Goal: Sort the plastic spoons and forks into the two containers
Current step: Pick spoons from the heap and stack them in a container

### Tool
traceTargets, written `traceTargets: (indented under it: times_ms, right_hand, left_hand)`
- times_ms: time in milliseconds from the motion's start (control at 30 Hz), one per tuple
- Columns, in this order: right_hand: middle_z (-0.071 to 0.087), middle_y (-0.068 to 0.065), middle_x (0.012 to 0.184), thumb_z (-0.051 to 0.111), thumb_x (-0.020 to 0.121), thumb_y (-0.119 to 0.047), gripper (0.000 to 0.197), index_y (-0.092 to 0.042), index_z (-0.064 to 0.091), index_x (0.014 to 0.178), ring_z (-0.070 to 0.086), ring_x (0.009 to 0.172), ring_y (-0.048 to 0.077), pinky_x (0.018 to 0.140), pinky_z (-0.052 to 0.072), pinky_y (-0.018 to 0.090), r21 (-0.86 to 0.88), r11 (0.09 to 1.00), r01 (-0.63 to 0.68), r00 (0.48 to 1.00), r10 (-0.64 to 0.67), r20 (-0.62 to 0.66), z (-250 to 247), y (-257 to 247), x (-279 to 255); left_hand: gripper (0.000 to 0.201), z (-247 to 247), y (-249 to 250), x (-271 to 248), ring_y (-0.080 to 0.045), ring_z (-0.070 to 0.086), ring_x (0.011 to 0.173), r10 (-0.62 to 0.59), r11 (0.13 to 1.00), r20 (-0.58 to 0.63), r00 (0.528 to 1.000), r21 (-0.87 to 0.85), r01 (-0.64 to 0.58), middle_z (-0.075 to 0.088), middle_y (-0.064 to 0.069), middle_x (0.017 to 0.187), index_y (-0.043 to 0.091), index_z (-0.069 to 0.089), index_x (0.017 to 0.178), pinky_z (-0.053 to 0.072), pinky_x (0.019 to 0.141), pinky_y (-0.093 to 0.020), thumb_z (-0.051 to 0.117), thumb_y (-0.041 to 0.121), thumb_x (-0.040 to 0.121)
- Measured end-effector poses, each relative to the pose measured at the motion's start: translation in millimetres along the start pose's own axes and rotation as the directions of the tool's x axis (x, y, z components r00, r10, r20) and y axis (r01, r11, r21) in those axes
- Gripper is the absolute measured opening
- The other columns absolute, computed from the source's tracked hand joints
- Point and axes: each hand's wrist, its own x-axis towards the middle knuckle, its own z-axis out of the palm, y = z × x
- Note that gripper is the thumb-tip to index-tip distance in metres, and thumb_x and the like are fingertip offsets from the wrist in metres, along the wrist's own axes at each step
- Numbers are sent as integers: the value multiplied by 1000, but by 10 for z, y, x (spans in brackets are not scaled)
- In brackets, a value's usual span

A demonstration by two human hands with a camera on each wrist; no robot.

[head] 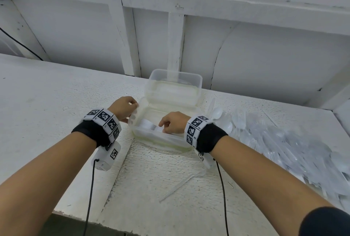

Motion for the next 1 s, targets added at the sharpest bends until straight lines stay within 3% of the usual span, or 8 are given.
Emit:
traceTargets:
  times_ms: [200, 400, 500, 633, 700, 800, 900, 1000]
  right_hand:
    - [57, 7, 128, 55, 93, -19, 40, -9, 53, 131, 52, 118, 20, 93, 38, 23, -33, 999, 14, 1000, -14, -14, -23, 7, -28]
    - [58, 8, 126, 54, 94, -21, 38, -9, 53, 130, 52, 117, 21, 92, 37, 22, -61, 996, 60, 995, -65, -72, -93, 15, -159]
    - [58, 9, 122, 54, 94, -22, 36, -10, 55, 127, 54, 111, 19, 90, 38, 22, -45, 992, 115, 972, -121, -203, -248, 26, -430]
    - [59, 5, 115, 56, 92, -25, 33, -15, 59, 123, 57, 103, 14, 85, 39, 16, -2, 985, 170, 920, -159, -357, -462, 178, -989]
    - [60, 1, 110, 57, 91, -26, 32, -17, 60, 121, 57, 99, 10, 76, 38, 8, -14, 988, 157, 906, -150, -396, -522, 342, -1307]
    - [61, -2, 105, 58, 91, -26, 30, -17, 61, 120, 57, 94, 8, 74, 38, 7, -33, 997, 74, 900, -81, -428, -543, 676, -1771]
    - [62, -3, 100, 59, 91, -25, 29, -17, 62, 119, 58, 88, 8, 71, 38, 5, -10, 999, -40, 889, 31, -458, -429, 1069, -2133]
    - [62, -4, 98, 59, 90, -23, 29, -17, 62, 119, 57, 85, 7, 75, 41, 9, 45, 991, -125, 878, 132, -460, -189, 1432, -2372]
  left_hand:
    - [16, 27, -15, 11, -26, 59, 75, -15, 999, -33, 999, -38, 14, 59, -14, 95, 5, 54, 102, 55, 65, -39, 44, 17, 98]
    - [27, 12, 35, -46, -28, 57, 94, -10, 1000, -103, 995, 7, 11, 57, -12, 109, 6, 51, 118, 52, 67, -34, 42, 21, 97]
    - [32, 32, 146, -160, -29, 53, 106, 151, 981, -243, 958, 155, -115, 57, -12, 114, 7, 51, 123, 41, 84, -33, 43, 23, 97]
    - [22, 218, 407, -529, -18, 53, 89, 404, 914, -297, 865, 163, -371, 61, -4, 97, 11, 58, 111, 38, 77, -28, 43, 19, 97]
    - [17, 403, 538, -743, -15, 57, 80, 499, 867, -216, 839, 134, -481, 63, 2, 86, 15, 60, 103, 43, 73, -28, 45, 18, 96]
    - [12, 790, 711, -1024, -5, 59, 73, 591, 803, -1, 807, 95, -588, 62, 9, 79, 21, 58, 97, 47, 67, -21, 47, 18, 96]
    - [13, 1250, 794, -1156, -8, 59, 76, 626, 749, 223, 747, 94, -656, 64, 8, 83, 21, 61, 98, 44, 67, -17, 49, 19, 96]
    - [20, 1698, 808, -1135, -11, 56, 86, 612, 664, 398, 683, 210, -718, 63, 0, 100, 14, 63, 108, 40, 74, -18, 48, 21, 96]
